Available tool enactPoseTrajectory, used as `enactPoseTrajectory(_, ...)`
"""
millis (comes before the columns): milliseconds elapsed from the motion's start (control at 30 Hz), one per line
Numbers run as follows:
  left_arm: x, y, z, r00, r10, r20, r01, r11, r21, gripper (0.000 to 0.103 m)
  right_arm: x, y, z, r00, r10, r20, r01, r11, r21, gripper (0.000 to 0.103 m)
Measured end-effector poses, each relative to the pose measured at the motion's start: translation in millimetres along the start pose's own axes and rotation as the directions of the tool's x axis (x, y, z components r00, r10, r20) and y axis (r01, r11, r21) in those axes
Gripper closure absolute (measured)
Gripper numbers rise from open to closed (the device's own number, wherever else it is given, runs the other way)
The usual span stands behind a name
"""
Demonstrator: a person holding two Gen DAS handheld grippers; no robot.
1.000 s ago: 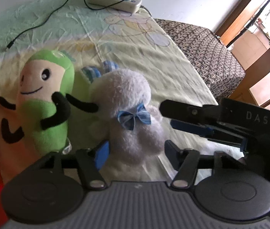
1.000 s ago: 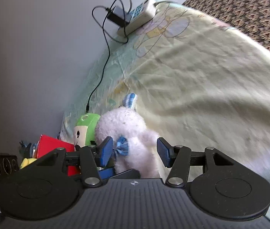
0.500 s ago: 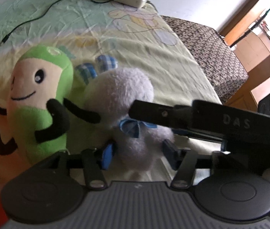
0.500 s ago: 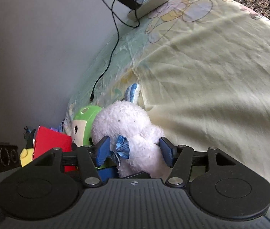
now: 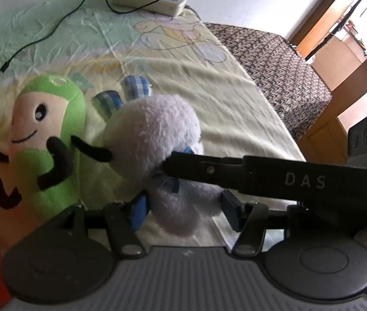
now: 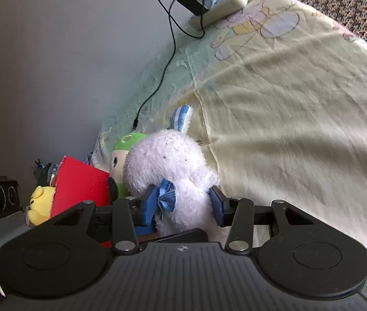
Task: Organize objects
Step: 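Close the right gripper on the white bunny's body, then lift the white bunny with the right gripper and carry it to the box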
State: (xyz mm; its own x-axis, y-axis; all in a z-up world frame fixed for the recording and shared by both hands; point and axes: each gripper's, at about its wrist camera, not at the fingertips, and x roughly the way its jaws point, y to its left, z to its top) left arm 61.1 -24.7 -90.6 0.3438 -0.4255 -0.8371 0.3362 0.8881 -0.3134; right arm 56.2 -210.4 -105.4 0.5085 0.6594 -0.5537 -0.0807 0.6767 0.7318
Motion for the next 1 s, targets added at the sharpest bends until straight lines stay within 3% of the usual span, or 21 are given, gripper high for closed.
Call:
enactPoseTrajectory(567,-52.5,-29.4,-25.4,0.998,-0.021,0.053,0.014,0.991,0.134,0.043,-45.0,43.4,-37.5,0.992,-0.019,0.129,0.022,1.0,-0.022,0.056)
enactPoseTrajectory(1000,-125.8,-0.2,-41.2,0.989,0.004,0.149,-0.031,0.983,0.18,0.042,-39.6,117.6,-60.8,0.979,0.05,0.197,-0.037,0.997,-0.068,0.056)
